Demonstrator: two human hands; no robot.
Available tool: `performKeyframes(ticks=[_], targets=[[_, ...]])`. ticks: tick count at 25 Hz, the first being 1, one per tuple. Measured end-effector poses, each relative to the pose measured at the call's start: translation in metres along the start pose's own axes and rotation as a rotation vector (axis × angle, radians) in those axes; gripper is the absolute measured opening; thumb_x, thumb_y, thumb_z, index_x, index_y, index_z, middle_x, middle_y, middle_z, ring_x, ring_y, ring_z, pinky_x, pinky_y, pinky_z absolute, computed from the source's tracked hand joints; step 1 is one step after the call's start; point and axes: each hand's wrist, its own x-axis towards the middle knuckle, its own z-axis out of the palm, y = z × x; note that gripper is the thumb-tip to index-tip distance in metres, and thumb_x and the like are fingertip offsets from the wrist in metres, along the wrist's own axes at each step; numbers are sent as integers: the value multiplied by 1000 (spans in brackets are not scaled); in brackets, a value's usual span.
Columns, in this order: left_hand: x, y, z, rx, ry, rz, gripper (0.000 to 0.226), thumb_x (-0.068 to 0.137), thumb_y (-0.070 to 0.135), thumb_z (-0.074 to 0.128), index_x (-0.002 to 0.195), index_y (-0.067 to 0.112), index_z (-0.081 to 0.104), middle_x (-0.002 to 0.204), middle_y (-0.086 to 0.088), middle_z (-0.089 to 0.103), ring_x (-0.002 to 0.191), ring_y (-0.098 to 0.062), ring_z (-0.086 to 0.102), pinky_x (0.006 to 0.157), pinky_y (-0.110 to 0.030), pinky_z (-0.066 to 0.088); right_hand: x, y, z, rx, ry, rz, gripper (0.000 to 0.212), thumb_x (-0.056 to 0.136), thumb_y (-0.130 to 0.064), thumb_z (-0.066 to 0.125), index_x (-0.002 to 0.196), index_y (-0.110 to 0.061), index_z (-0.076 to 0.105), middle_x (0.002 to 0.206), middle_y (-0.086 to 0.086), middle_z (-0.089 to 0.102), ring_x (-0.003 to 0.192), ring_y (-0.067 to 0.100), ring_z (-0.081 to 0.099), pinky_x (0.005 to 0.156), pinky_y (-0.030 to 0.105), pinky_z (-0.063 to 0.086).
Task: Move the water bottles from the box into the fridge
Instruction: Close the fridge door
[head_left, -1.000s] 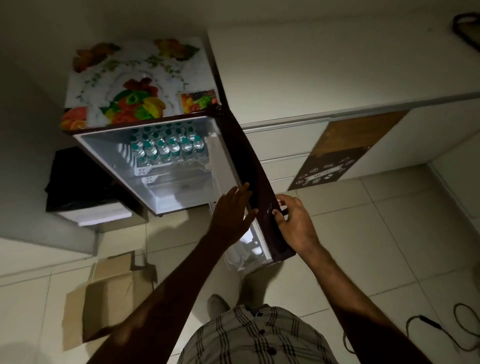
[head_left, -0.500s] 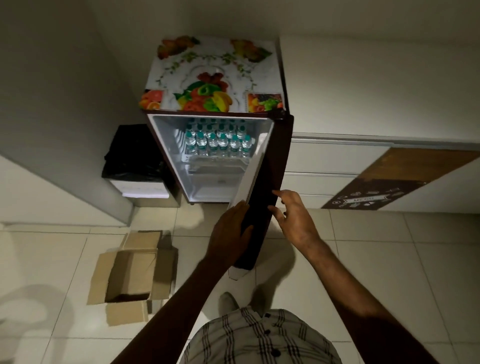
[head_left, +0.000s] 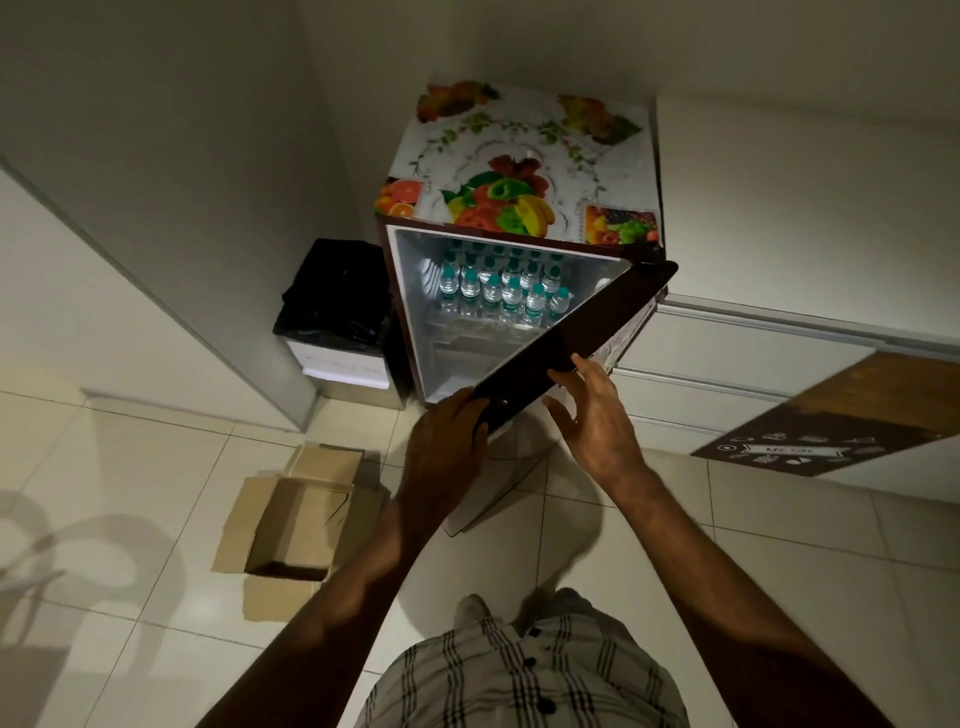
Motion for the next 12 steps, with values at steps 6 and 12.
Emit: performKeyframes(ticks=[6, 12], targets=[[32, -23, -9, 118, 65, 8, 25, 90, 8, 66, 114, 16, 71, 120, -7, 69, 114, -27, 64, 98, -47, 53, 34, -14, 6, 162, -15, 17, 46, 95, -52, 59, 139, -49, 45, 159, -2, 37, 152, 23, 27, 113, 52, 41], [69, -50, -8, 164, 60, -72, 31, 90, 8, 64, 117, 19, 72, 128, -3, 67, 122, -24, 61, 103, -45, 50, 78, -11, 19, 18, -73, -143, 38, 101, -38, 55, 136, -22, 62, 155, 9, 44, 150, 28, 30, 108, 48, 47]])
